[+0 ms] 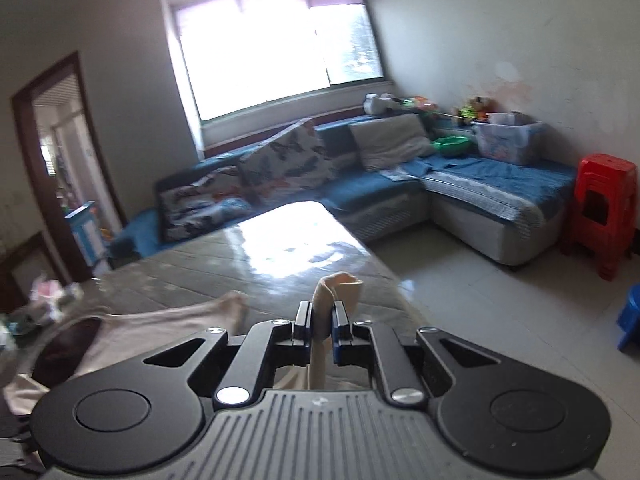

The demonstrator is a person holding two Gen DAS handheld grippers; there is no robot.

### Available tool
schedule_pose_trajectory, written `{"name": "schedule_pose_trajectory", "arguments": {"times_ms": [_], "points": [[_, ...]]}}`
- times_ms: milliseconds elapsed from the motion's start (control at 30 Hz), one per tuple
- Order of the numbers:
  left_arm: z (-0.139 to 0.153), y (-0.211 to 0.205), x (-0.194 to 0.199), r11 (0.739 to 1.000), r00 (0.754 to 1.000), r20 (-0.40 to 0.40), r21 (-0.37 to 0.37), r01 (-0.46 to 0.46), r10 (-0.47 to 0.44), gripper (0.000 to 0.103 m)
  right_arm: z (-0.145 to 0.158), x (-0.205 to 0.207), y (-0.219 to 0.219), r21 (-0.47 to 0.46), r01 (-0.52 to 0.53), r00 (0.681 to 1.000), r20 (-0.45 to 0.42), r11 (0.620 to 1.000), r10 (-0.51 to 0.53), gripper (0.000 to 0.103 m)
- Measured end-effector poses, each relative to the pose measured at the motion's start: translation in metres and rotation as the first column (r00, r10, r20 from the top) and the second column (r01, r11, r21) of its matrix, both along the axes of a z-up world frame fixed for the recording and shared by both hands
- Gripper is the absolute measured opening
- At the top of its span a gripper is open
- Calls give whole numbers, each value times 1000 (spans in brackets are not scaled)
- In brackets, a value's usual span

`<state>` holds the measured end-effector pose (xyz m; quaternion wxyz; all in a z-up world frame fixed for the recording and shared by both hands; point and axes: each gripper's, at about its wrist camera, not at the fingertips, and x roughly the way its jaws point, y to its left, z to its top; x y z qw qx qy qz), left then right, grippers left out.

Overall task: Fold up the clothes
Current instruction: 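Lift the sleeve with the right tool and fold it across the shirt body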

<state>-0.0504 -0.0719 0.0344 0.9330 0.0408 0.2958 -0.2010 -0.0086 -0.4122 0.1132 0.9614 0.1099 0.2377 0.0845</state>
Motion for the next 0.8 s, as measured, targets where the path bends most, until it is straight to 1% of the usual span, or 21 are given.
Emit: {"name": "schedule_pose_trajectory", "arguments": {"times_ms": [100,167,200,300,367,400,500,567,633,700,733,800], "points": [[3,24,-2,998,998,8,-24,-65,65,60,19,-5,23,20,-94,995,29,995,94,8],[4,41,-3,993,994,8,-43,-108,108,60,30,-7,46,33,-180,983,43,983,178,8],[5,49,-5,990,991,8,-52,-129,130,61,33,-6,56,39,-207,978,46,978,205,8],[6,72,-11,980,982,14,-70,-186,187,65,39,1,98,46,-314,949,49,948,312,8],[5,83,-17,974,976,14,-74,-215,216,67,39,7,122,41,-368,930,43,929,366,8],[4,89,-20,970,973,14,-76,-229,231,68,38,10,141,36,-408,913,36,912,407,8],[2,103,-27,961,963,9,-79,-266,268,69,30,15,180,36,-482,876,12,875,482,8],[0,110,-32,955,958,4,-81,-286,288,69,23,18,196,40,-510,860,-7,859,511,8],[-1,115,-35,950,953,-1,-83,-301,302,70,11,21,215,35,-542,839,-42,840,543,9],[0,116,-37,948,952,1,-81,-306,307,70,-5,20,230,45,-573,813,-96,818,575,12],[0,116,-37,948,951,2,-81,-309,310,70,-11,18,233,45,-580,806,-111,813,581,14],[1,117,-39,946,949,5,-79,-314,315,70,-14,13,233,40,-581,805,-117,813,581,16]]}}
